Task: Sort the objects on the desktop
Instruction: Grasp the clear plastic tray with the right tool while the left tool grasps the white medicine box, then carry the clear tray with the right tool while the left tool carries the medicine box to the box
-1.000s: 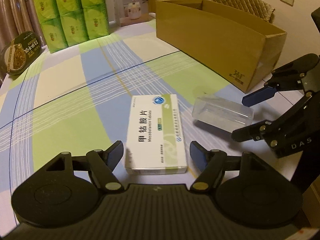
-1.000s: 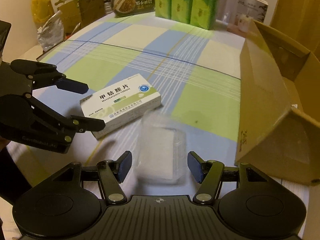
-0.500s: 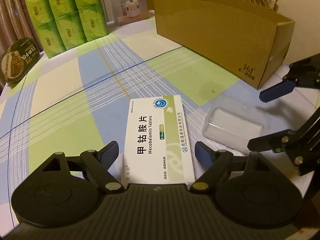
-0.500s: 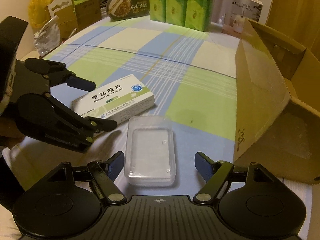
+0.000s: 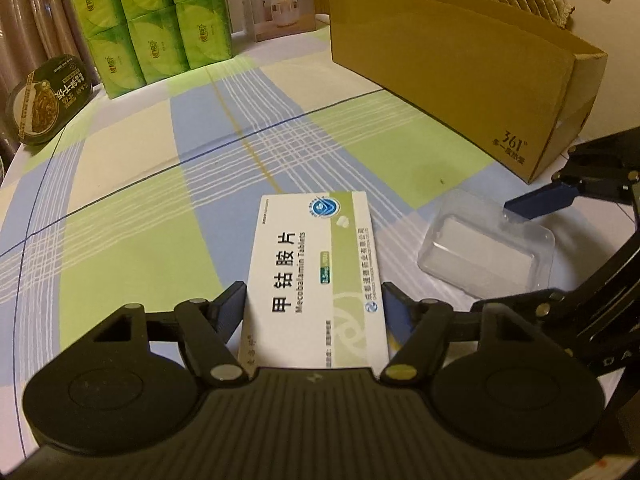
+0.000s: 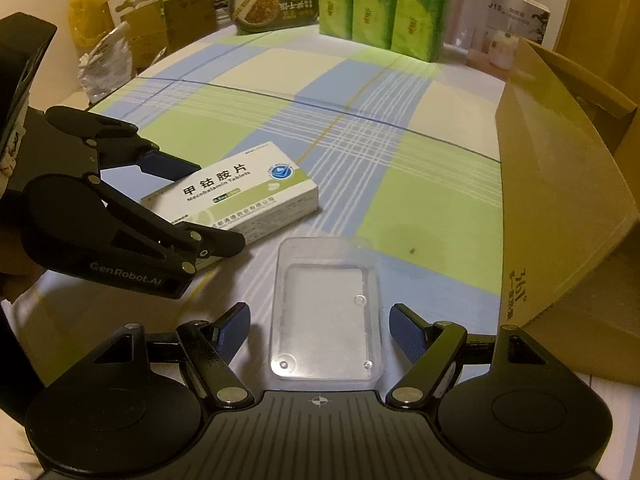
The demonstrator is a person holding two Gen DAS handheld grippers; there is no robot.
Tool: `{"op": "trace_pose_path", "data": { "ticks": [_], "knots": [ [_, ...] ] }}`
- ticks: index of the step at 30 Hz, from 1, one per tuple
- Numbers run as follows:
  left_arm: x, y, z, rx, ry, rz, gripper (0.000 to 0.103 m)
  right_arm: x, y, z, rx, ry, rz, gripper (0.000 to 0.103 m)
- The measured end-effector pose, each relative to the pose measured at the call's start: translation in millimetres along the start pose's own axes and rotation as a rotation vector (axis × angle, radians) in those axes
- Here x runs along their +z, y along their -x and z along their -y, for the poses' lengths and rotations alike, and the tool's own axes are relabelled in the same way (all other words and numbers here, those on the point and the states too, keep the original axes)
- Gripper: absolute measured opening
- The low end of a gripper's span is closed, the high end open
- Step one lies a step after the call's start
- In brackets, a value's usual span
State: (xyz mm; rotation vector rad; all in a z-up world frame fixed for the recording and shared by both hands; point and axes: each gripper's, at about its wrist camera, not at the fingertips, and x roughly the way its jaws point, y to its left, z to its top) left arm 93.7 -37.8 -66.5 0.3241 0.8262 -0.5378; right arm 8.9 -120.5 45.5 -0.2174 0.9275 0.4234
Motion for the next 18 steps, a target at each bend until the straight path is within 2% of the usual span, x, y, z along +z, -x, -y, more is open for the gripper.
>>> {"op": "trace_pose_path", "data": {
  "ticks": [5,7,10,18],
  "knots": [
    [-0.8,-4.9,-2.2,-0.005,0.019,-0.008,0.069,1.2,-2.3,2.6,0.008,-0.01,-0.005,0.074],
    [-1.8,-5.8,-3.1,-0.007,0.024,-0.013,0.069,0.6,-2.3,1.8,0.01,-0.009,-0.004,0.071],
    [-2.2,-5.5,-4.2,-0.009,0.039,-0.012,0.068,-0.1,-2.9,0.6,0.005,-0.007,-0.005,0.054],
    [-5.3,-1.1,-0.8,-0.005,0.038,0.001,0.067,2.0,6.6,6.3,-0.029,-0.032,0.024,0.053]
  ]
}}
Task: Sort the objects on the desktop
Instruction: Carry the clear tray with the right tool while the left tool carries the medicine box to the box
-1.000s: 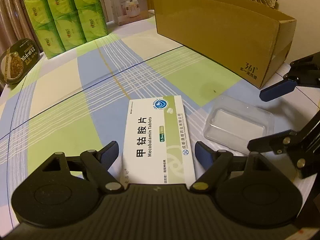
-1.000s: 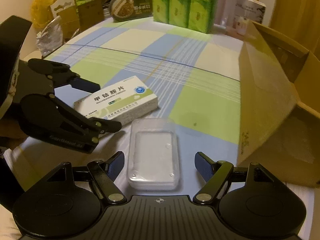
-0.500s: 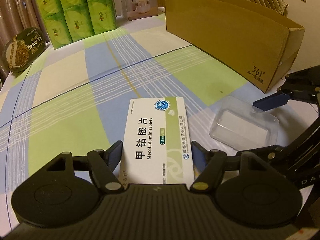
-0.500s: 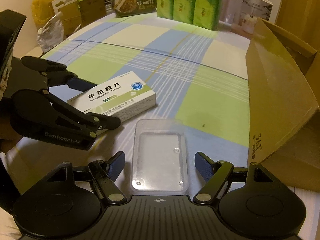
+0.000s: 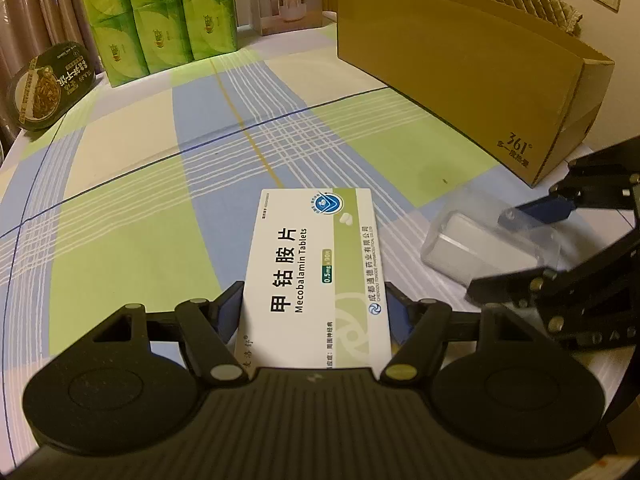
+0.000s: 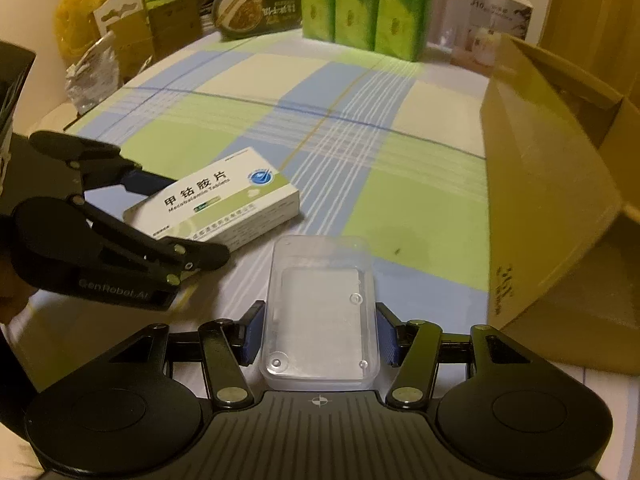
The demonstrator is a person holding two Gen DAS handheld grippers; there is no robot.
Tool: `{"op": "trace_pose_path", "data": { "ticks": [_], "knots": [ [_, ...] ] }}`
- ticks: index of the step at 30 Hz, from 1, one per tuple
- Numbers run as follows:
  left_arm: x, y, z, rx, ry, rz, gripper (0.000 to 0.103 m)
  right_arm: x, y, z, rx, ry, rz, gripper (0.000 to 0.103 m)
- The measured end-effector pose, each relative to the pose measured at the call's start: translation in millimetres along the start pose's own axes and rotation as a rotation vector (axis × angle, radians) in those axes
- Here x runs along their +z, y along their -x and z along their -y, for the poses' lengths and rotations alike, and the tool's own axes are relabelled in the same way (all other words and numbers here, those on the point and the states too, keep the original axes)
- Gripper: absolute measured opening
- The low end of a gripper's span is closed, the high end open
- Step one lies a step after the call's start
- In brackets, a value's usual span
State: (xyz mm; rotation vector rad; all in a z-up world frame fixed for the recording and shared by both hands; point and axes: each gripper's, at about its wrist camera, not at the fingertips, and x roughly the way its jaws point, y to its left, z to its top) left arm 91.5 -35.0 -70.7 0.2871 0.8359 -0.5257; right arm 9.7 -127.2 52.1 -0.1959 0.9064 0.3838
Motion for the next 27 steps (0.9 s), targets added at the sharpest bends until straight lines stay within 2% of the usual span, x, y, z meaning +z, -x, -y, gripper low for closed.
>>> {"op": "trace_pose_path", "data": {
  "ticks": [27],
  "knots": [
    [2,54,23,0.031,0.012,0.058,0.067,2,61,4,-0.041,-0.009,0.122,0.053]
  ]
}}
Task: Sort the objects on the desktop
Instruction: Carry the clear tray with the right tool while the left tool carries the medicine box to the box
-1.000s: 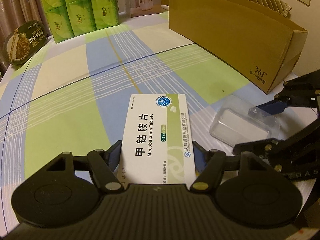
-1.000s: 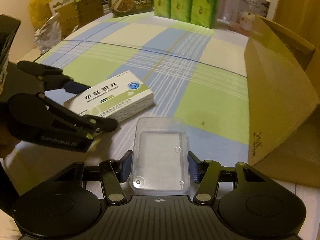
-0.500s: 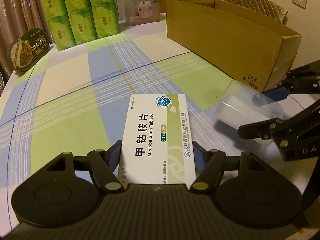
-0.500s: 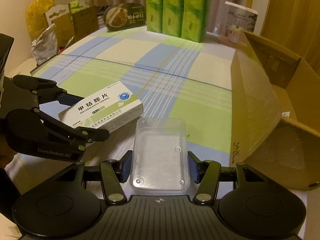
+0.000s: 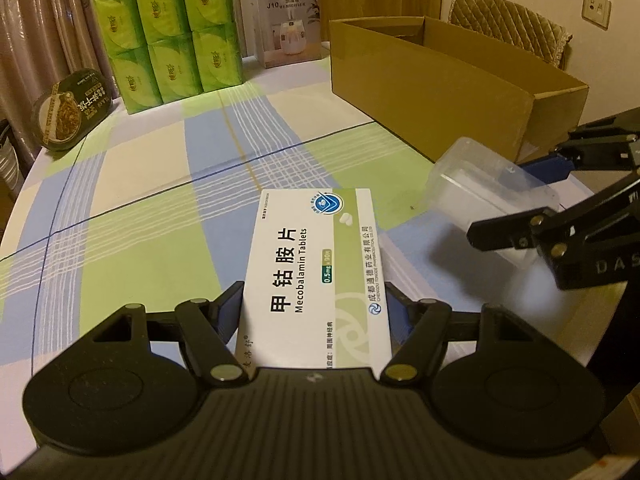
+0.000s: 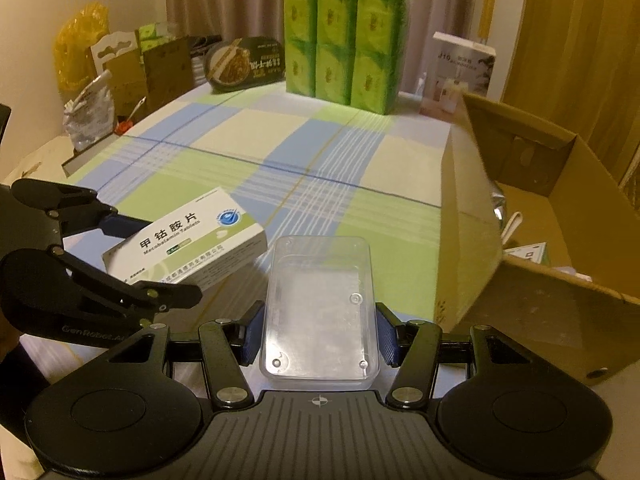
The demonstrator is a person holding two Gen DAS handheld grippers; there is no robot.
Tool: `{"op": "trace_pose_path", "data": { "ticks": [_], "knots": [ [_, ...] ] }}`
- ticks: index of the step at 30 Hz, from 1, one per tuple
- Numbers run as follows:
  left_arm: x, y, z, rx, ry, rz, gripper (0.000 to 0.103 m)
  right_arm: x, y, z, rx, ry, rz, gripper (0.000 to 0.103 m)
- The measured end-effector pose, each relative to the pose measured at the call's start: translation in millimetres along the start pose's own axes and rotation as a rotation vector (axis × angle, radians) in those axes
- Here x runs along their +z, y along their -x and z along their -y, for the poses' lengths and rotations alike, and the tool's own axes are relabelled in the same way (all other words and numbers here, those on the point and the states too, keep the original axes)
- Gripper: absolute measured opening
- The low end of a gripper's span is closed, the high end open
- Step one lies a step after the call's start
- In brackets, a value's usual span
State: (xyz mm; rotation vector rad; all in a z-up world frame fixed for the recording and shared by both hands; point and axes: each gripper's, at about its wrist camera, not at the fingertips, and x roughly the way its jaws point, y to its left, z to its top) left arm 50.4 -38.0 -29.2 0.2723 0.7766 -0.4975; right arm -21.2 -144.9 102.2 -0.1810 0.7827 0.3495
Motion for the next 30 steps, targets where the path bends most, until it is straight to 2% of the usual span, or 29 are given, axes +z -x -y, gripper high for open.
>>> {"op": "trace_pose_path", "data": {
  "ticks": [16,23,30],
  "knots": [
    [15,21,20,-0.026,0.023,0.035,0.067,10,40,12,-0.019,-0.043,0.093,0.053],
    [42,27,30,-0.055,0.049,0.071,0.067,28,63,35,-0.049,-0.069,0.169,0.053],
    [81,26,50,-0.089,0.051,0.107,0.067,39,75,79,-0.11,-0.118,0.206,0.053]
  ]
}}
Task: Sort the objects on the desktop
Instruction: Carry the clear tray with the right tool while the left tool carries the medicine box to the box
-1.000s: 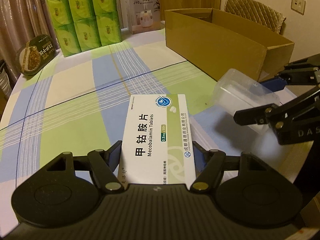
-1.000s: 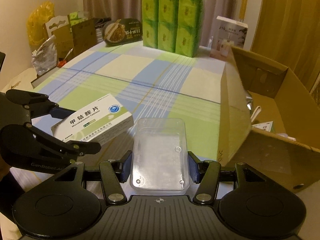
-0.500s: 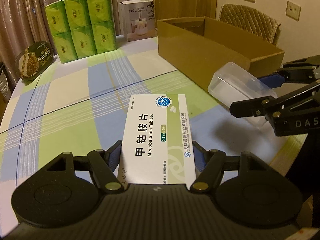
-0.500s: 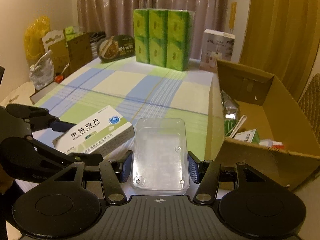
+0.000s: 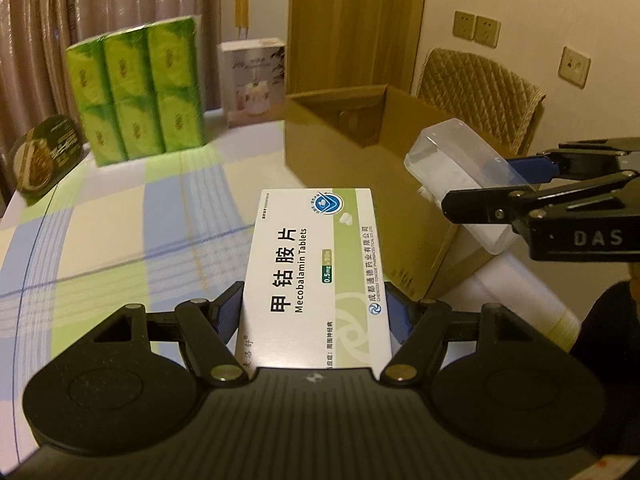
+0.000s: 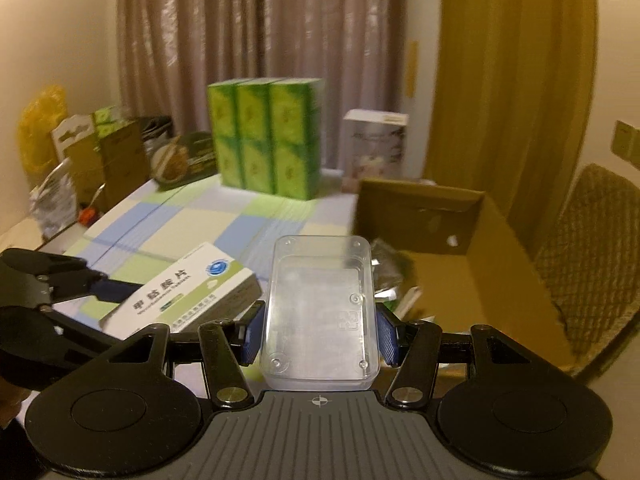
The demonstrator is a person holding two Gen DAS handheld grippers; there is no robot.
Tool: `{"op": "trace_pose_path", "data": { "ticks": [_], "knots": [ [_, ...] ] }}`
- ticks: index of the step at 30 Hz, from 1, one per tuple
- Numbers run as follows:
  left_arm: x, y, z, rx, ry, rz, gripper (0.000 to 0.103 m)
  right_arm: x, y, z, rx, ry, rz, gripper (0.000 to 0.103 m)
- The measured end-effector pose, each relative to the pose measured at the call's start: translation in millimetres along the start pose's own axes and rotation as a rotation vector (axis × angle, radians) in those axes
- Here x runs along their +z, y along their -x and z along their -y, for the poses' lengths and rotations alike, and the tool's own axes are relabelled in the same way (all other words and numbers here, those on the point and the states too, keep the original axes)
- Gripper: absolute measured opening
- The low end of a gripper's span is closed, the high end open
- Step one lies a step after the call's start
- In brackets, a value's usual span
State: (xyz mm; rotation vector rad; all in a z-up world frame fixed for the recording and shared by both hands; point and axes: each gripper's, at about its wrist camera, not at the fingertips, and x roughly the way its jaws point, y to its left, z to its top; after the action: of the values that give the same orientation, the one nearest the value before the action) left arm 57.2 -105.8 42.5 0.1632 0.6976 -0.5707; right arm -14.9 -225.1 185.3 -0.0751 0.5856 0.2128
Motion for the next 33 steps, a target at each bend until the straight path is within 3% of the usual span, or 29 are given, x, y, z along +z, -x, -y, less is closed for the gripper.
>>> {"op": "trace_pose_path", "data": {
  "ticks": [14,33],
  "knots": [
    [61,-34,50,-0.069,-0.027,0.031,0.067,12,-9,74,-0.075,-0.051,0.012,0.053],
    [94,-82,73,-0.11,0.02,0.001,0.067,10,-35,129,-0.092,-0.106,-0.016,0.053]
  ]
}}
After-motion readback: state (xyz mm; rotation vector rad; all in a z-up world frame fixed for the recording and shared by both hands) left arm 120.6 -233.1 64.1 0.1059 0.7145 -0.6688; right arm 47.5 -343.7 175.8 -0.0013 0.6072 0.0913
